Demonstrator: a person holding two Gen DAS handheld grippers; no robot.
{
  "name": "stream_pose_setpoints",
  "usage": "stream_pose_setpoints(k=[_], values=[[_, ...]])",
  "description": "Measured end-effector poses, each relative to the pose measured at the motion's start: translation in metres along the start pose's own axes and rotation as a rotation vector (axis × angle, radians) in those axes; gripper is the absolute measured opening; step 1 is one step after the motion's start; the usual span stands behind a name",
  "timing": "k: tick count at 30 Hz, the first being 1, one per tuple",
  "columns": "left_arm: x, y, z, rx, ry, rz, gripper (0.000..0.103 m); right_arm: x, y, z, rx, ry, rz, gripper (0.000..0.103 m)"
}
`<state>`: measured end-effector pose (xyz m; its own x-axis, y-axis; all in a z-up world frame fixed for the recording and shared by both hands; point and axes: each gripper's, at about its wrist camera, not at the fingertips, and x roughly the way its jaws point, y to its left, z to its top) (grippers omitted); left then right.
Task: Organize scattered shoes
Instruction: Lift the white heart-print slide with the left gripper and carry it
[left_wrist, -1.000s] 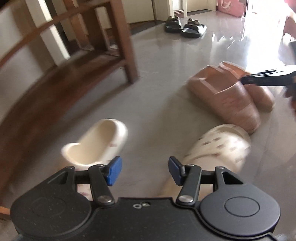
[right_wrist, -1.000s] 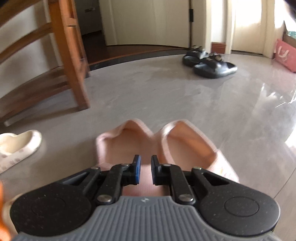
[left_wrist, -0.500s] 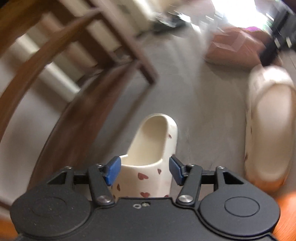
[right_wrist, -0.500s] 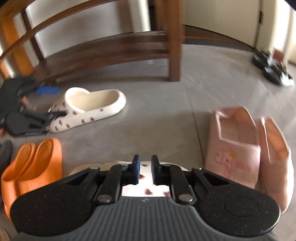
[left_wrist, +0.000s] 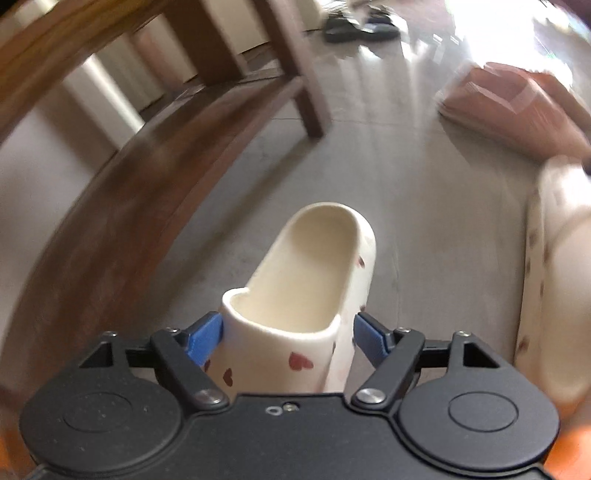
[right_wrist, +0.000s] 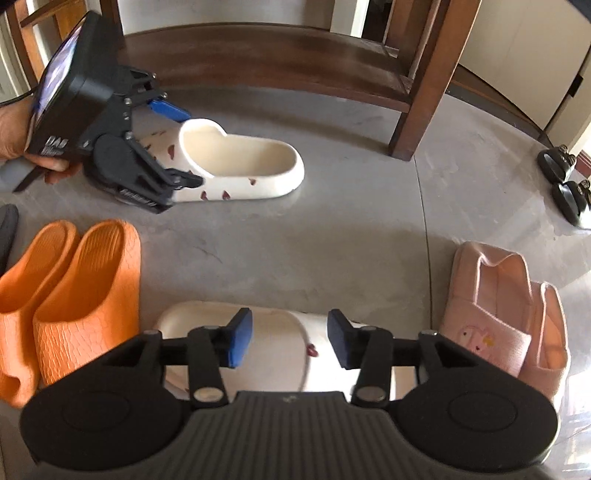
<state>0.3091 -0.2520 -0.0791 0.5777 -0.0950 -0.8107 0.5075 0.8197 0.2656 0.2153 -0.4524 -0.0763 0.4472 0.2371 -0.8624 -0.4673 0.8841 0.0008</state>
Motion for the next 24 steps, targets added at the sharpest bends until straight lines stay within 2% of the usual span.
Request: stream_pose_setpoints(k=[2, 4, 6, 8, 11, 13, 18, 24], values=[[0.002, 0.008, 0.01, -0.139, 0.007, -0.007, 0.061, 0.0, 0.0, -0.007, 0.034, 0.005, 0.015, 0.049], [0.002, 0.009, 0.015, -0.235, 0.009, -0.043, 0.06, -0.003, 0.004, -0.011, 0.014, -0.003, 0.005, 0.05], [-0.001, 0.008, 0.019, -0.289, 0.006, -0.091, 0.06, -0.009, 0.007, -0.014, 0.003, -0.011, 0.01, 0.05], [-0.01, 0.014, 0.02, -0.41, -0.015, -0.251, 0.06, -0.016, 0.004, -0.019, 0.022, -0.019, 0.026, 0.049], [-0.027, 0.021, 0.011, -0.477, -0.06, -0.354, 0.062, -0.021, -0.006, -0.026, 0.067, -0.018, 0.017, 0.049], [-0.037, 0.02, 0.003, -0.401, -0.09, -0.303, 0.062, -0.021, -0.013, -0.032, 0.098, -0.013, 0.012, 0.049], [-0.041, 0.018, -0.016, -0.301, -0.076, -0.246, 0.064, -0.021, -0.02, -0.046, 0.161, 0.001, 0.01, 0.05], [-0.051, -0.001, -0.036, -0.125, -0.093, -0.224, 0.066, -0.026, -0.016, -0.051, 0.155, 0.004, 0.004, 0.05]])
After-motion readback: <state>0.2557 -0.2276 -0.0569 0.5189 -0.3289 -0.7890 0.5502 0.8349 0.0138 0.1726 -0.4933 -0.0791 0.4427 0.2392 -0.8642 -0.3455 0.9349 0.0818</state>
